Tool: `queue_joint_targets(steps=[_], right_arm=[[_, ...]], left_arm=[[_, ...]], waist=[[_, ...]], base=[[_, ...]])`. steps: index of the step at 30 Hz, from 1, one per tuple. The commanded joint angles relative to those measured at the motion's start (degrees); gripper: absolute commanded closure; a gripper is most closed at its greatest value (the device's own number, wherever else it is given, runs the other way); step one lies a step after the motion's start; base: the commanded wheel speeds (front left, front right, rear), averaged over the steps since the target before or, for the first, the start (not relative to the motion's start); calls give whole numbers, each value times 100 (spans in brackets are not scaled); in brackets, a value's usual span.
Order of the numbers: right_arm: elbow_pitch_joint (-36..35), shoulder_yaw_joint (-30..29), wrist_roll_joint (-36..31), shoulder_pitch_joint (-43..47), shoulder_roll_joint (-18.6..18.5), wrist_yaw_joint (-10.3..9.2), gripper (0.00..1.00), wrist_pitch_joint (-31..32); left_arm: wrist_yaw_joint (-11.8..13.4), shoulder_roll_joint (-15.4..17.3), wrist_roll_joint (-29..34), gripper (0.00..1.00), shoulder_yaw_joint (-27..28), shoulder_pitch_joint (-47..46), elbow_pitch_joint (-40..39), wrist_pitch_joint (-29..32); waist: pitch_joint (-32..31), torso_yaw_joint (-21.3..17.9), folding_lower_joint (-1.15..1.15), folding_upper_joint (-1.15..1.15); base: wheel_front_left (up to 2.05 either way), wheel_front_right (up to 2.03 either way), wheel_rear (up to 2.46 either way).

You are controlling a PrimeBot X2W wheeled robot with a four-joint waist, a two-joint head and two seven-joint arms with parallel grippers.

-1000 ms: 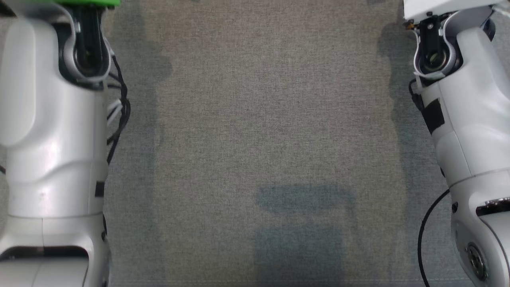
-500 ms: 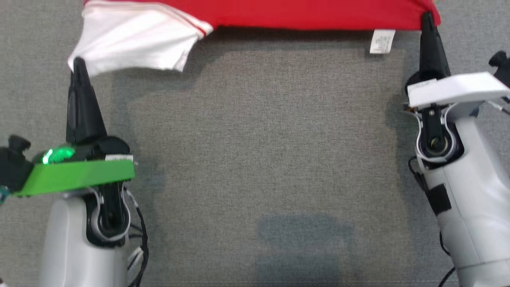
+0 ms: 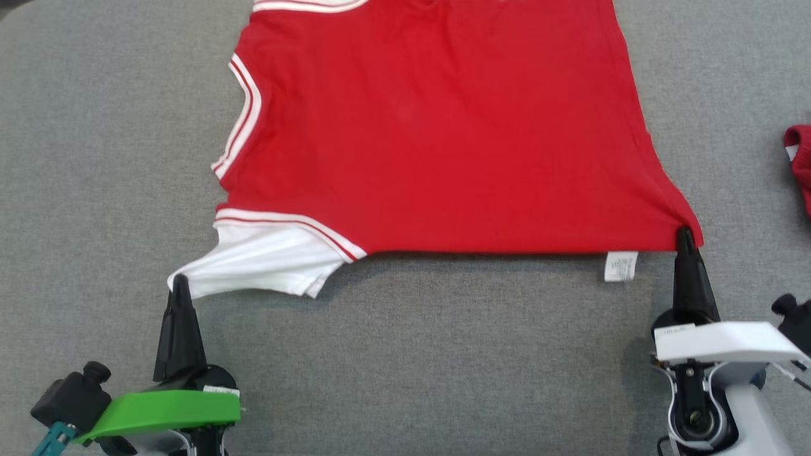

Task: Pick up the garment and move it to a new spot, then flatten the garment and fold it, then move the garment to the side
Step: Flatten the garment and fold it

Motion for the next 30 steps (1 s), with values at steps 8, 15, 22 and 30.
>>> queue_joint_targets(steps=[8, 15, 22, 30], right_arm=[[-313, -140, 252, 1116, 3, -3, 100, -19], [-414, -47, 389, 1607, 6, -3, 100, -18], [-470, 187, 446, 2055, 5, -3, 100, -18], [-132, 378, 405, 2091, 7, -3, 100, -18]], left_arm=[[-124, 28, 266, 100, -4, 669, 148, -19], [-159, 28, 325, 100, 78, 1196, 86, -19], [-112, 27, 298, 100, 85, 1512, 35, -18], [-132, 26, 341, 100, -77, 1396, 112, -18]], waist=[[-893, 215, 0, 0], [-1183, 247, 0, 0], [-1316, 184, 0, 0], [-1432, 73, 0, 0]], base=[[0, 0, 0], [0, 0, 0], [0, 0, 0], [0, 0, 0]])
